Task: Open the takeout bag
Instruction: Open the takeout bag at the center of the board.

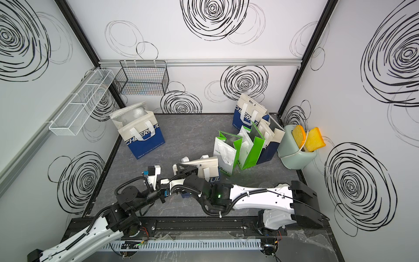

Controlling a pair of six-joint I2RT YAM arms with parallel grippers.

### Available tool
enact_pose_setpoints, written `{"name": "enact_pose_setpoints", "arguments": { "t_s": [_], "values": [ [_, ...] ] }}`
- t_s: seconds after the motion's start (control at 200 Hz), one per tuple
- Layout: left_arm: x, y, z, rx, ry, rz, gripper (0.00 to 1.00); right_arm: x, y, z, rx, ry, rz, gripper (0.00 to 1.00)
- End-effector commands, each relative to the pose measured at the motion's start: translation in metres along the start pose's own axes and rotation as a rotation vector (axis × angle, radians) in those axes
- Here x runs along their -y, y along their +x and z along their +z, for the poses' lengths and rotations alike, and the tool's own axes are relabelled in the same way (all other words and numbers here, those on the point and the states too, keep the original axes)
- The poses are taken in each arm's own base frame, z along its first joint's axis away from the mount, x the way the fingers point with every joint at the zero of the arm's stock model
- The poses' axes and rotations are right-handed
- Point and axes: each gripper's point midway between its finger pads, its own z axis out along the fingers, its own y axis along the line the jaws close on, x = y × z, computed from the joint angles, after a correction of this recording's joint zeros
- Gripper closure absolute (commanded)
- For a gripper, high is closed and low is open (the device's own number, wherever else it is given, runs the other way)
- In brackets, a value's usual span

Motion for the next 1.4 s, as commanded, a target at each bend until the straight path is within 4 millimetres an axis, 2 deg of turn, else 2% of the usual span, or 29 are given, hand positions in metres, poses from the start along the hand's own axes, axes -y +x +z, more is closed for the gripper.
{"name": "enact_pose_setpoints", "arguments": {
  "t_s": [0.0,0.085,0.505,0.585,0.65,0.865,0.99,1.075,1.156,1.261,1.396],
  "values": [
    [0.011,0.002,0.0,-0.013,0.055,0.005,1.0,0.02,0.006,-0.004,-0.015,0.063,0.059,0.74],
    [0.012,0.003,0.0,-0.018,0.056,0.004,1.0,0.021,0.006,-0.004,-0.021,0.052,0.065,0.83],
    [0.011,0.003,-0.001,-0.016,0.046,0.005,1.0,0.012,0.005,-0.004,0.0,-0.012,0.113,0.84],
    [0.011,0.002,0.0,-0.016,0.045,0.005,1.0,0.012,0.003,-0.004,0.011,-0.021,0.133,0.78],
    [0.01,0.003,0.0,-0.019,0.04,0.004,1.0,0.012,0.004,-0.003,0.013,-0.026,0.147,0.69],
    [0.011,0.003,-0.001,-0.016,0.041,0.004,1.0,0.015,0.003,-0.006,0.021,-0.033,0.165,0.67],
    [0.01,0.003,-0.001,-0.016,0.038,0.004,1.0,0.009,-0.001,-0.018,0.087,-0.074,0.148,0.53],
    [0.009,0.004,0.0,-0.018,0.036,0.003,1.0,0.013,-0.001,-0.023,0.118,-0.055,0.137,0.49],
    [0.009,0.003,0.0,-0.017,0.034,0.004,1.0,0.015,-0.005,-0.028,0.145,-0.06,0.121,0.51],
    [0.009,0.004,0.0,-0.019,0.033,0.003,1.0,0.008,-0.012,-0.034,0.207,-0.101,0.088,0.57],
    [0.009,0.003,0.0,-0.018,0.033,0.005,1.0,0.0,-0.015,-0.027,0.203,-0.138,0.062,0.65]
  ]
}}
